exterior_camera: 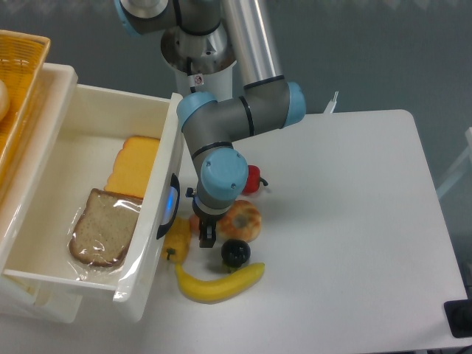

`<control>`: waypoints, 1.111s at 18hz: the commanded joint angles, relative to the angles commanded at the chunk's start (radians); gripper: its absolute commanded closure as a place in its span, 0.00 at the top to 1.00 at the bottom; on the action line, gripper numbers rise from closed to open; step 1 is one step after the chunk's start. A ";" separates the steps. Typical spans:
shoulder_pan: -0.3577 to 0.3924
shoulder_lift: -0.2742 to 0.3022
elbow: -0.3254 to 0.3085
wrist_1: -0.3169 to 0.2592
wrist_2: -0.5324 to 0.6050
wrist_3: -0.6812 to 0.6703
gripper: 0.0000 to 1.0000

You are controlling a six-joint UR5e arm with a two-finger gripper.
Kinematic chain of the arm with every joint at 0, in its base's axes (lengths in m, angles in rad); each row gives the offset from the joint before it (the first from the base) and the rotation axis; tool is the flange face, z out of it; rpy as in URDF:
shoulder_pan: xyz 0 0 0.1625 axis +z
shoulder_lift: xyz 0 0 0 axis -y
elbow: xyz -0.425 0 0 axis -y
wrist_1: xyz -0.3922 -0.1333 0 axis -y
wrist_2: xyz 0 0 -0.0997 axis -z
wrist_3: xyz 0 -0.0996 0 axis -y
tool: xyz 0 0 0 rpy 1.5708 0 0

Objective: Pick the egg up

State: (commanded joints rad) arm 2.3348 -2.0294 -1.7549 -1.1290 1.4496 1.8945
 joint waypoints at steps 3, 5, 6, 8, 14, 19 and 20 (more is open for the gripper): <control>-0.003 -0.002 0.000 0.000 0.000 -0.002 0.96; -0.003 -0.002 0.000 0.000 0.000 -0.003 0.92; -0.003 -0.003 0.000 0.000 0.002 -0.003 0.89; -0.003 -0.008 -0.002 0.000 0.002 -0.003 0.85; -0.003 -0.011 0.000 0.000 0.002 -0.028 0.69; -0.003 -0.015 0.011 0.002 0.000 -0.055 0.46; -0.002 -0.015 0.011 0.002 0.000 -0.057 0.40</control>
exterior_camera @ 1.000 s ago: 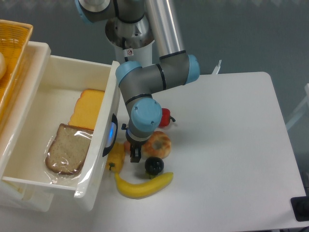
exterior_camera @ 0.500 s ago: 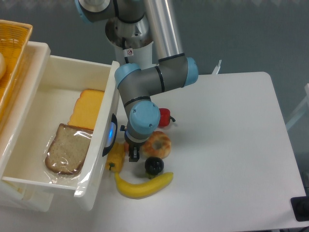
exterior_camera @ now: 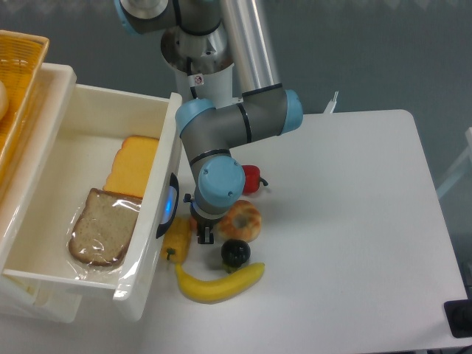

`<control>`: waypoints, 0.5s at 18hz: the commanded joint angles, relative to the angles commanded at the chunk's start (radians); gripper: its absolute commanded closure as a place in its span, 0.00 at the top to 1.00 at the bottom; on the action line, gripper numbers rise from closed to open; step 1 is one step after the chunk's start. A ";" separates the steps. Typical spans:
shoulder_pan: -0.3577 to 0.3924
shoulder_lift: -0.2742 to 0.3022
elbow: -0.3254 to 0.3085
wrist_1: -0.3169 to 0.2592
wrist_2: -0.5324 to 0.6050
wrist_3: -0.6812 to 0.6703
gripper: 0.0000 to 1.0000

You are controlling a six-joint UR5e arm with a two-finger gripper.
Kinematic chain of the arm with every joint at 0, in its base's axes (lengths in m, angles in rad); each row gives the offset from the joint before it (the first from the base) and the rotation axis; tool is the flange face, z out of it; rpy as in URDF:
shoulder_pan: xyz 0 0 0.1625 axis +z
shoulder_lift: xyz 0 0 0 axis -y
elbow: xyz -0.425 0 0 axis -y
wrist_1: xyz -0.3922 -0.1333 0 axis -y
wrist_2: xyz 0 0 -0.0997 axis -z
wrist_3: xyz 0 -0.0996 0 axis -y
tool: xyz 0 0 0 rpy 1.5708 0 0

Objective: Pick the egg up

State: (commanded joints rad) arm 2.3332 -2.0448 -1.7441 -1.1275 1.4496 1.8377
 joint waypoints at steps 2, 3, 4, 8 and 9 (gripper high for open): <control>0.000 0.000 0.000 0.000 0.002 -0.009 0.27; 0.000 0.000 0.003 -0.002 0.000 -0.009 0.25; 0.000 0.000 0.006 -0.002 0.002 -0.011 0.23; 0.002 0.000 0.015 -0.003 0.003 -0.011 0.13; 0.002 0.002 0.018 -0.003 0.005 -0.011 0.13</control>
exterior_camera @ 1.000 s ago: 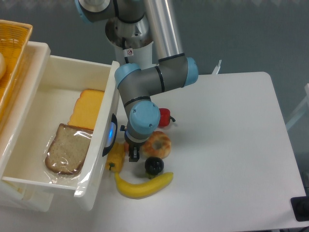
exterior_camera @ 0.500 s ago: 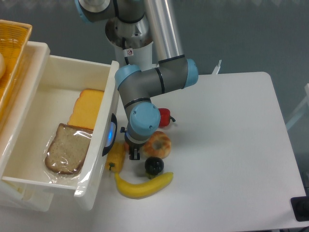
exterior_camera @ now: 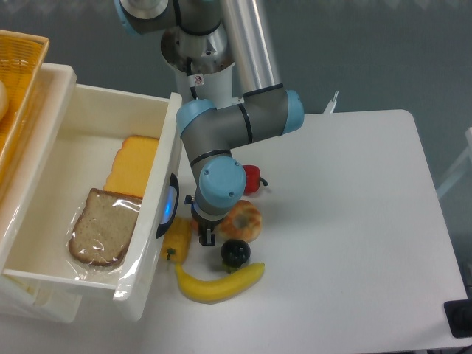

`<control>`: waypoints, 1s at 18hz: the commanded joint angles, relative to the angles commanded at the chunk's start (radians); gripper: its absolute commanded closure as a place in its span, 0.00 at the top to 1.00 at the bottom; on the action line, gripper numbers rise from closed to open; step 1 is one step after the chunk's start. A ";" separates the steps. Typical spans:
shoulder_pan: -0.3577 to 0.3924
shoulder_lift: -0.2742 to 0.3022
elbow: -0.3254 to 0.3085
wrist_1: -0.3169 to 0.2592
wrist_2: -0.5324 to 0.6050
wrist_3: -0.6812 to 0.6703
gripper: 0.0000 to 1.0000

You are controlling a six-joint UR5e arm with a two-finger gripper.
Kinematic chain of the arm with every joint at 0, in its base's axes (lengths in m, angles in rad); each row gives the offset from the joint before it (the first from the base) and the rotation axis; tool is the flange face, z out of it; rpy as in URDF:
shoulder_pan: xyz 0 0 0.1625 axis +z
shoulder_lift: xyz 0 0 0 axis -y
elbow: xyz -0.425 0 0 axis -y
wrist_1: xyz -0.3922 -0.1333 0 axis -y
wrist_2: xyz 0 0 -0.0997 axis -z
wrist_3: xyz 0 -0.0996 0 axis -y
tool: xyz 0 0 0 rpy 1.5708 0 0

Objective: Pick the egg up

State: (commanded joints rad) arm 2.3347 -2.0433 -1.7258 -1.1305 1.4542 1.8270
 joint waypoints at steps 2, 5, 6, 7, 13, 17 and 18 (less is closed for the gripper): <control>0.000 0.005 0.015 -0.003 0.002 0.000 0.13; 0.002 0.011 0.040 -0.006 0.055 0.002 0.13; 0.000 0.014 0.052 -0.006 0.076 0.000 0.13; 0.000 0.021 0.063 -0.009 0.089 -0.002 0.13; 0.009 0.075 0.138 -0.050 0.092 -0.115 0.14; 0.029 0.100 0.204 -0.098 0.092 -0.178 0.14; 0.037 0.113 0.207 -0.098 0.092 -0.207 0.14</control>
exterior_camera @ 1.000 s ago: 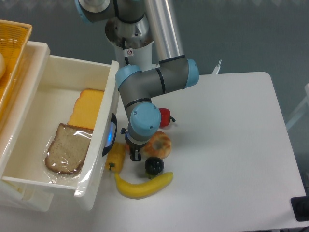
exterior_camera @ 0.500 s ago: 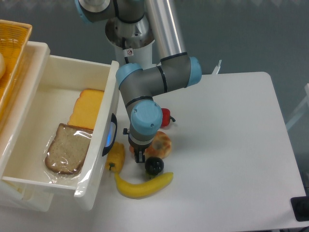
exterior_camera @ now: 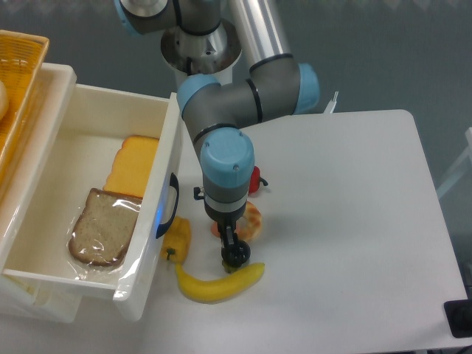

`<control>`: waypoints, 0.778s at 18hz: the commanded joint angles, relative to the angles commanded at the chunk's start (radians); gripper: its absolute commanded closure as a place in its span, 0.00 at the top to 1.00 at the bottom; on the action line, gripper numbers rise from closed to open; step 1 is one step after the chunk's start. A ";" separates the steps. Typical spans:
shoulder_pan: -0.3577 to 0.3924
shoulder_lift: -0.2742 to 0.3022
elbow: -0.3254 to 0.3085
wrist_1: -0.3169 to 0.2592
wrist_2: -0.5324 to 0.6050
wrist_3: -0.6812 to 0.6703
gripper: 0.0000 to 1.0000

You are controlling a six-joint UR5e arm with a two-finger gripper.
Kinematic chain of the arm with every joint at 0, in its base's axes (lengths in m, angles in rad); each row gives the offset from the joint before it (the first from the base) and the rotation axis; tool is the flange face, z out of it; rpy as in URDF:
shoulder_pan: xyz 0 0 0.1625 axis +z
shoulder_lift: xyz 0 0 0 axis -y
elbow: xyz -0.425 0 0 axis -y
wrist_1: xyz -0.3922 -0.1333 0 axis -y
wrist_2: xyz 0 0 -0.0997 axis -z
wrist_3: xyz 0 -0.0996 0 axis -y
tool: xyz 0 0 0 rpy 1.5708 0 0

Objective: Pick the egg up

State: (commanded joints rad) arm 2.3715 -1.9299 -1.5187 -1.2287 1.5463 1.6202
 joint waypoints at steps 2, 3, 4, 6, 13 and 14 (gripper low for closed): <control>0.009 0.008 0.024 0.000 0.000 -0.046 0.14; 0.011 0.009 0.034 0.000 0.000 -0.055 0.14; 0.023 0.012 0.037 0.003 -0.003 -0.057 0.21; 0.055 0.035 0.038 0.003 -0.006 -0.057 0.21; 0.055 0.037 0.034 0.003 -0.011 -0.059 0.20; 0.054 0.037 0.031 0.005 -0.012 -0.059 0.20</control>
State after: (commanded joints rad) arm 2.4252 -1.8929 -1.4879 -1.2241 1.5340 1.5616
